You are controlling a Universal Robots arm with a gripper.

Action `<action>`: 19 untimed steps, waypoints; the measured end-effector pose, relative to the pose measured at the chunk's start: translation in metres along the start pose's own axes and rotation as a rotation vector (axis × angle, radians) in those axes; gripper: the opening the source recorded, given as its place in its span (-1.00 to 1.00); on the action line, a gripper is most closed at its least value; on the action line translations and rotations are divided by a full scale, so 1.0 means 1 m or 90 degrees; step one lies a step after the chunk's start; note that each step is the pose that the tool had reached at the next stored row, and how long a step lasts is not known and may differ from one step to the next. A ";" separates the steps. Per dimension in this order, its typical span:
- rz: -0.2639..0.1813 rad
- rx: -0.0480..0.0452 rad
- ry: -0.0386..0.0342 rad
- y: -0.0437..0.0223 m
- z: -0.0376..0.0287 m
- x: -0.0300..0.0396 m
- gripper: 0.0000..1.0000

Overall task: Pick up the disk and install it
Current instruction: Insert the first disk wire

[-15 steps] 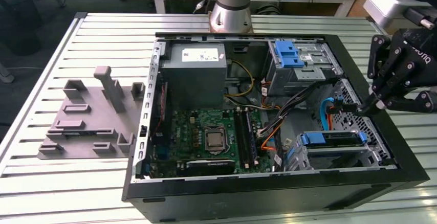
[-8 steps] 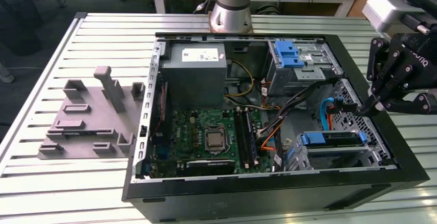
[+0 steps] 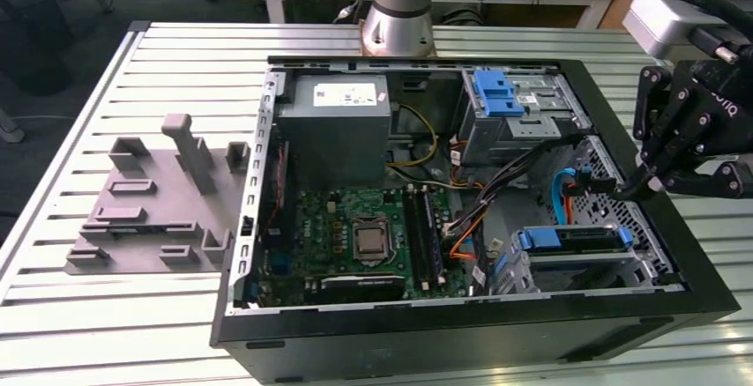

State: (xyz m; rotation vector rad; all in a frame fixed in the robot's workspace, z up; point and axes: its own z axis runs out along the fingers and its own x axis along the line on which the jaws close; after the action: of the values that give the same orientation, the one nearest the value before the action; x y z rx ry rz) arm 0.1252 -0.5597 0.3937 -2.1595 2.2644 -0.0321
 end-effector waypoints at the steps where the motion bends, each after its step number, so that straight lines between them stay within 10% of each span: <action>1: 0.000 0.0001 0.0001 0.0000 0.0003 -0.0003 -0.79; 7: 0.000 0.0009 0.0000 0.0004 0.0036 -0.0056 -0.79; 12: -0.001 0.0209 -0.0010 0.0007 0.0063 -0.0071 -0.79; 19: -0.003 0.0219 -0.0011 0.0011 0.0088 -0.0143 -0.79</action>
State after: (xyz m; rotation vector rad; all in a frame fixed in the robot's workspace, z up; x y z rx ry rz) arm 0.1250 -0.5454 0.3847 -2.1470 2.2409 -0.0687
